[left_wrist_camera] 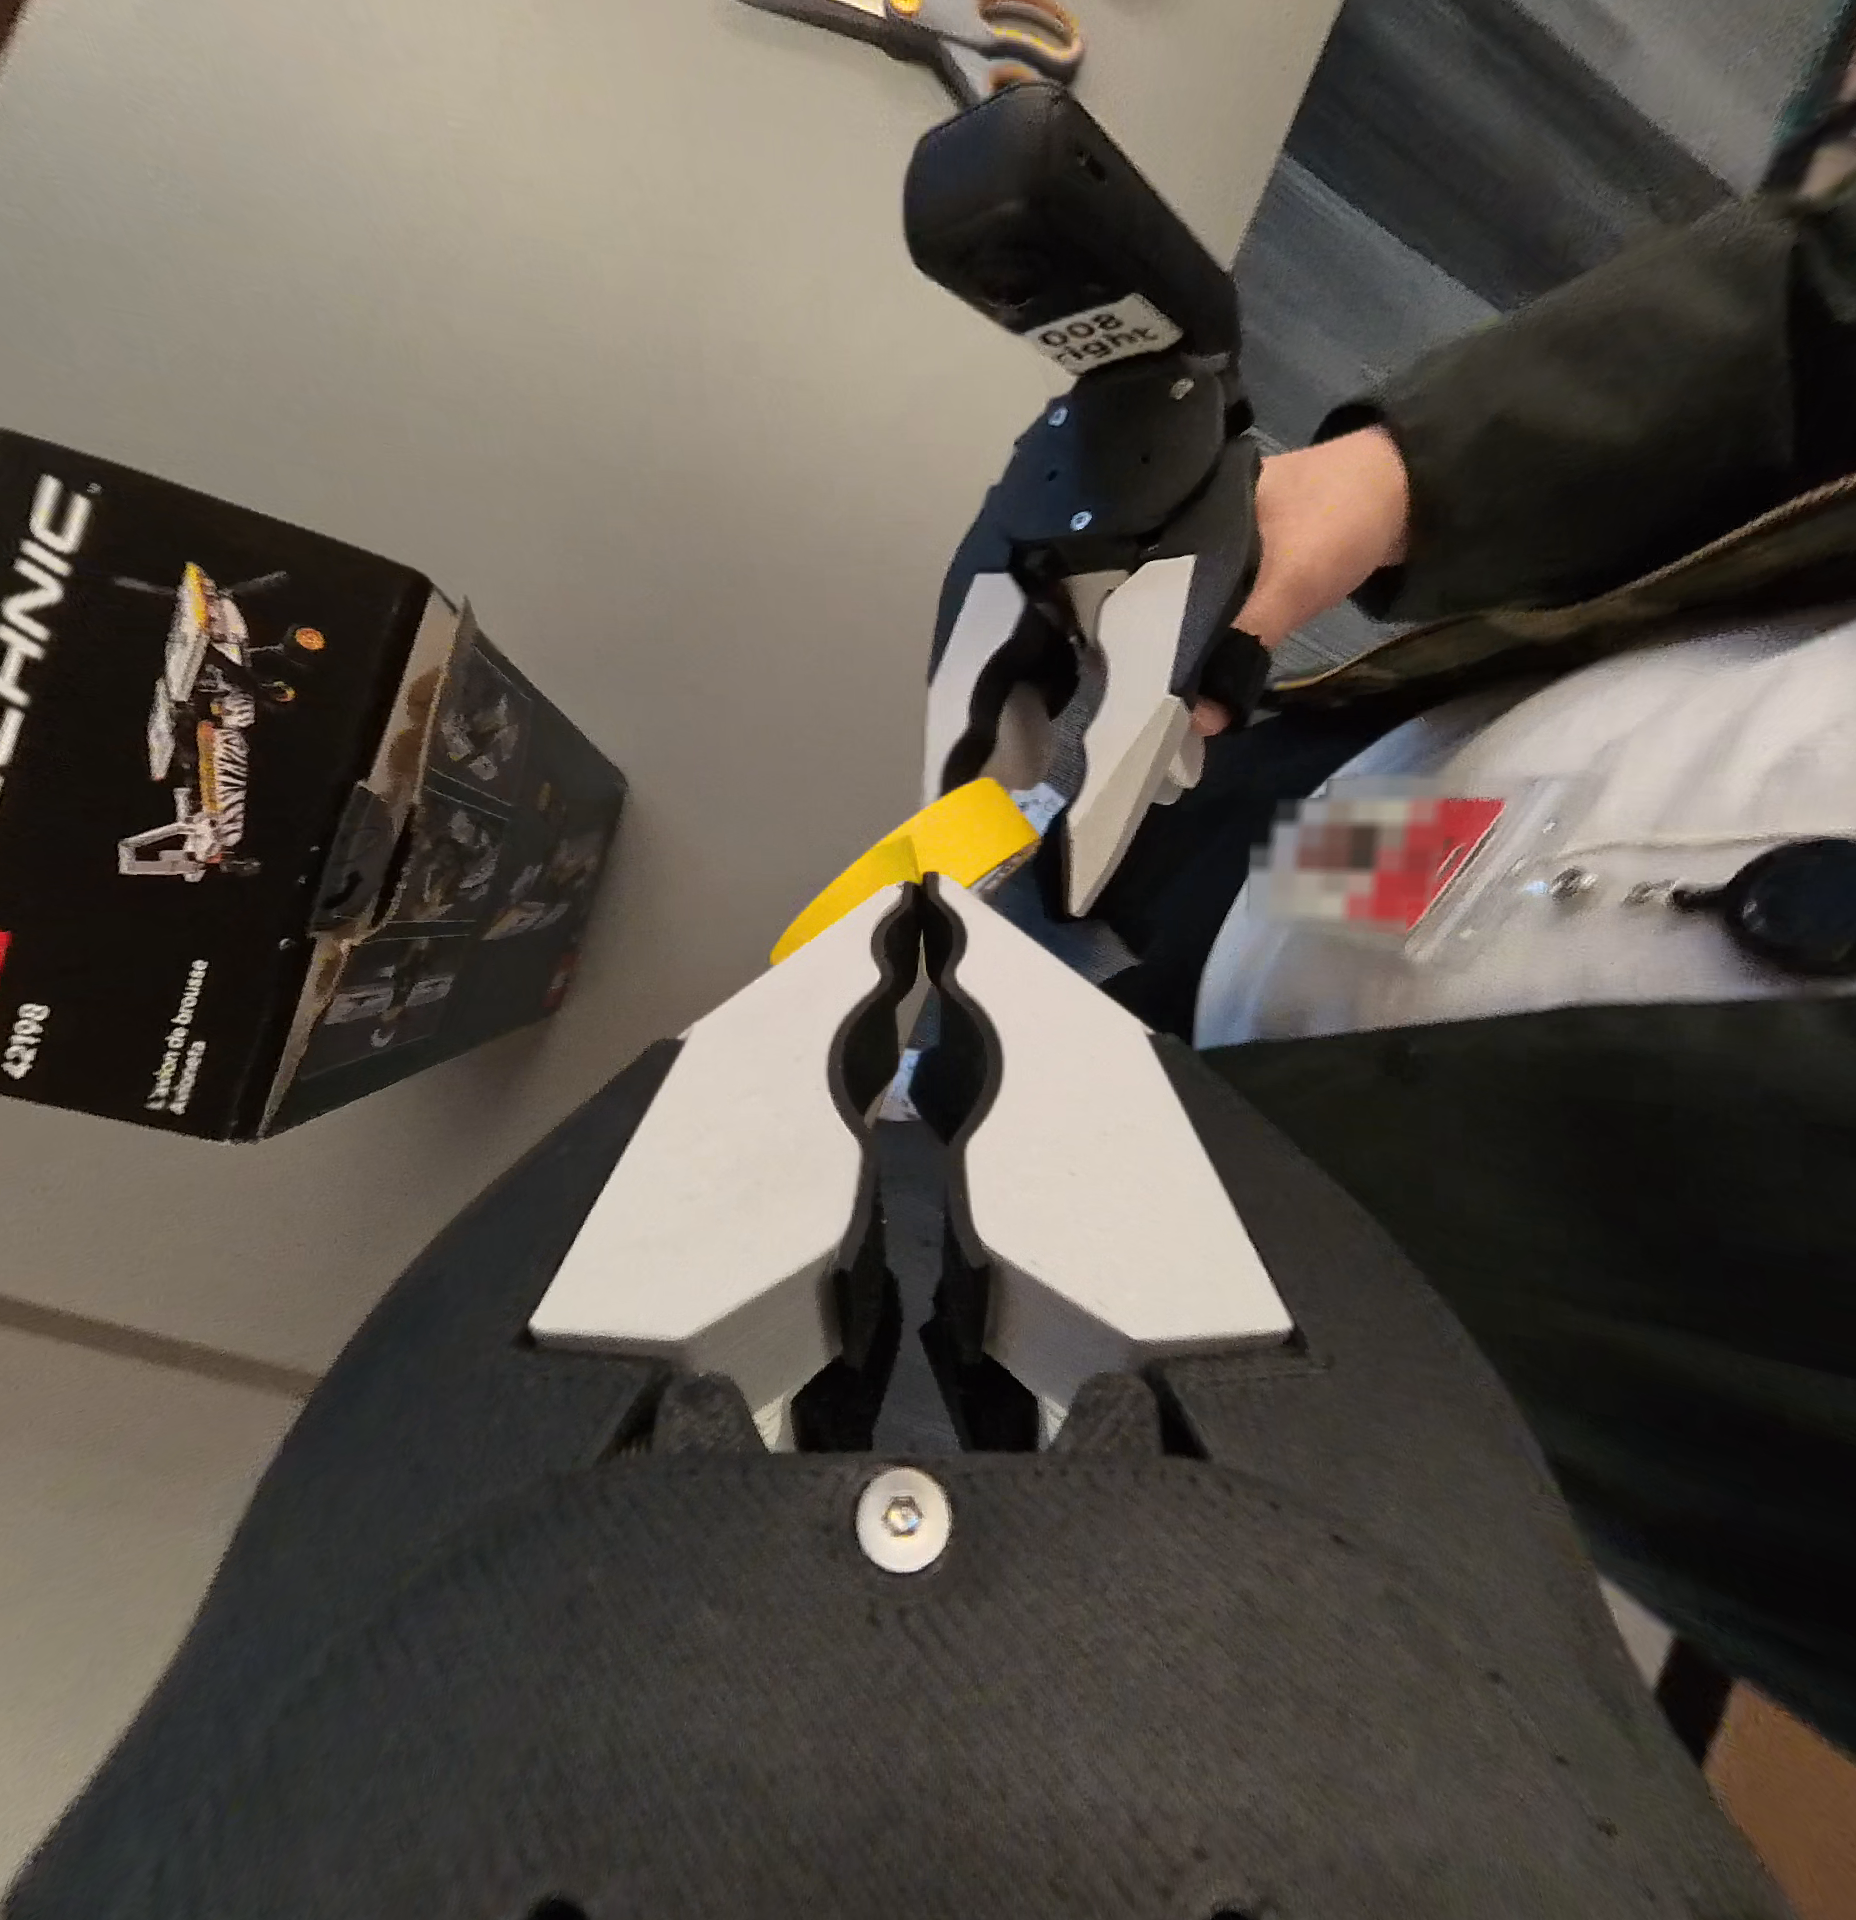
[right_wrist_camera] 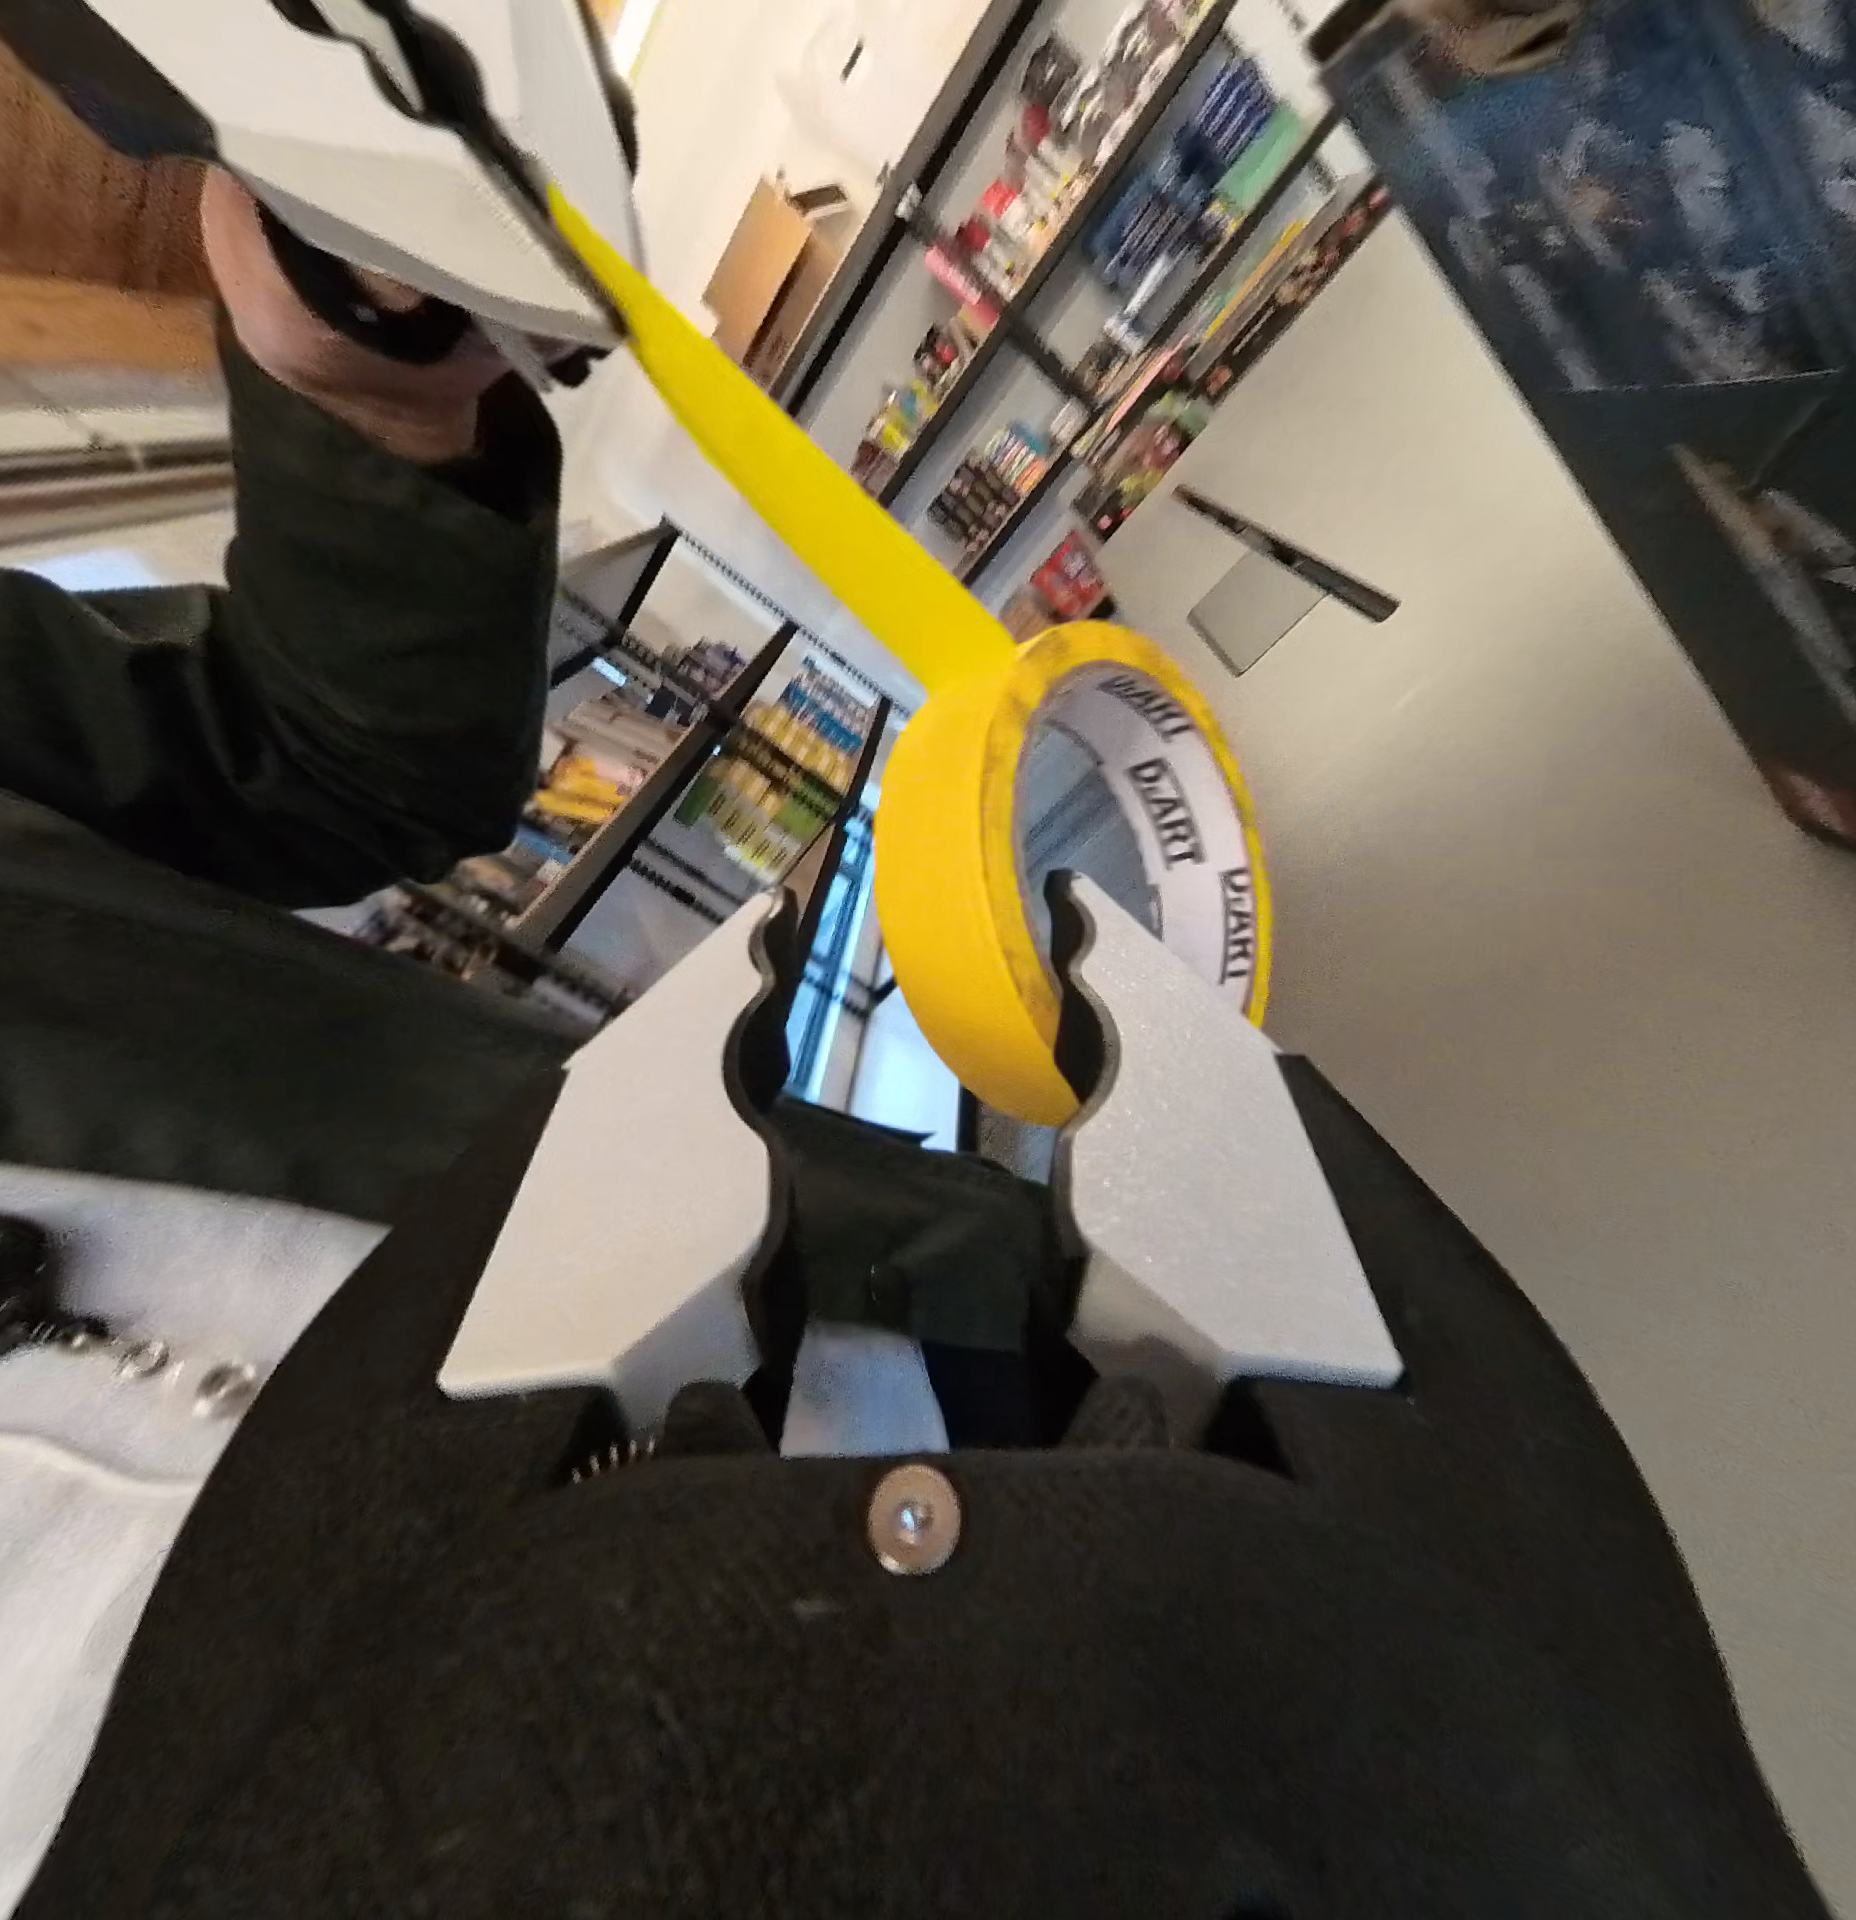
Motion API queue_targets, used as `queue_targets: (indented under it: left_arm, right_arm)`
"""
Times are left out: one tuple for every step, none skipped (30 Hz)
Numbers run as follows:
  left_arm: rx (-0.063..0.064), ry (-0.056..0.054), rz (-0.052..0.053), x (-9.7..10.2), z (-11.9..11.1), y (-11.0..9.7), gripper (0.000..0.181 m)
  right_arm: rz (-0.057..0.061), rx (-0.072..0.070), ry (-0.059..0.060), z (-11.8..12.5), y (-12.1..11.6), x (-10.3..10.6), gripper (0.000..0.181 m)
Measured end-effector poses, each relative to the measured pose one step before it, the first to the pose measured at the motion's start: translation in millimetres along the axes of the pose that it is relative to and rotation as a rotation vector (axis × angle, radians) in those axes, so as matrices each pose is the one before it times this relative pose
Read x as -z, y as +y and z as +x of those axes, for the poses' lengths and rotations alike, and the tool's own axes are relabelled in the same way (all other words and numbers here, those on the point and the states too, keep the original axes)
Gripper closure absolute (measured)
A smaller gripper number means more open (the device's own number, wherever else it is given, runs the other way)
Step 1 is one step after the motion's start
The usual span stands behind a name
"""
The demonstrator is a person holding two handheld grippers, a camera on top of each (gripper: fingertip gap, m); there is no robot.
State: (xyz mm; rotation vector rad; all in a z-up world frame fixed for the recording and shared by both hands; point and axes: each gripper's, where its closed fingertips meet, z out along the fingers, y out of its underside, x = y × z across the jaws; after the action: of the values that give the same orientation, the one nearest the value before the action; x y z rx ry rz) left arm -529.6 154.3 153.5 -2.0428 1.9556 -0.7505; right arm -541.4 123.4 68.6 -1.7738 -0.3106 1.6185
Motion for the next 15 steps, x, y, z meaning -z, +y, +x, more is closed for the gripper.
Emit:
queue_targets:
  left_arm:
    - [-0.0061, 0.0301, -0.0017, -1.38, -2.34, 2.28, 0.181]
    - [-0.009, 0.033, 0.0012, -0.95, -1.95, 1.76, 0.181]
    - [-0.0017, 0.0352, -0.0051, -0.31, -1.84, 2.28, 0.181]
    - [-0.0022, 0.028, -0.0106, 0.85, -3.14, 2.87, 0.181]
    - [-0.0083, 0.0093, -0.0156, 1.8, -6.14, 3.55, 0.181]
    - [-0.0107, -0.0038, -0.0158, 2.4, -8.46, 3.73, 0.181]
    - [-0.0078, -0.0022, -0.0133, 2.89, -8.51, 3.18, 0.181]
    - [-0.0025, 0.0053, -0.0085, 3.35, -7.62, 2.03, 0.181]
    - [0.0001, 0.01, -0.0036, 3.84, -7.41, 0.66, 0.181]
    - [-0.0046, 0.0115, 0.001, 3.63, -7.16, -0.58, 0.181]
    - [-0.0052, 0.0257, -0.0032, 2.47, -5.01, -0.13, 0.181]
    - [-0.0004, 0.0369, -0.0079, 1.61, -2.77, 0.3, 0.181]
    - [-0.0002, 0.0342, -0.0104, 1.3, -2.88, 0.08, 0.181]
    - [-0.0016, 0.0293, -0.0145, 1.13, -3.77, 0.11, 0.181]
    - [-0.0006, 0.0321, -0.018, 1.32, -3.7, 0.29, 0.181]
  right_arm:
    - [0.0263, -0.0068, 0.0123, 5.99, -0.8, -4.32, 0.133]
    - [0.0299, -0.0063, -0.0046, 2.62, -1.26, -5.4, 0.135]
    - [0.0247, -0.0017, -0.0185, -0.53, -0.01, -6.07, 0.147]
    - [0.0109, 0.0045, -0.0289, -2.85, 2.12, -6.76, 0.164]
    - [0.0225, -0.0043, -0.0085, -0.95, 0.6, -7.1, 0.17]
    - [0.028, 0.0011, 0.0217, 3.26, 0.45, -6.18, 0.172]
    - [0.0352, -0.0001, 0.0369, 4.43, -0.48, -4.67, 0.171]
    - [0.0422, -0.0033, 0.0184, 0.52, -2.02, -3.05, 0.171]
    - [0.0456, -0.0153, -0.0002, -3.08, -3.27, -1.71, 0.17]
    - [0.0528, -0.0222, -0.0039, -4.56, -5.16, -0.71, 0.169]
    - [0.0436, -0.0257, -0.0055, -5.82, -4.75, -1.02, 0.169]
    - [0.011, -0.0354, 0.0146, -4.2, -1.55, -2.41, 0.17]
    - [-0.0082, -0.0241, 0.031, -3.62, -0.1, -3.45, 0.171]
    - [-0.0212, -0.0135, 0.0419, -3.74, 0.92, -4.19, 0.172]
    - [-0.0363, -0.0089, 0.0418, -4.77, 1.44, -4.38, 0.172]
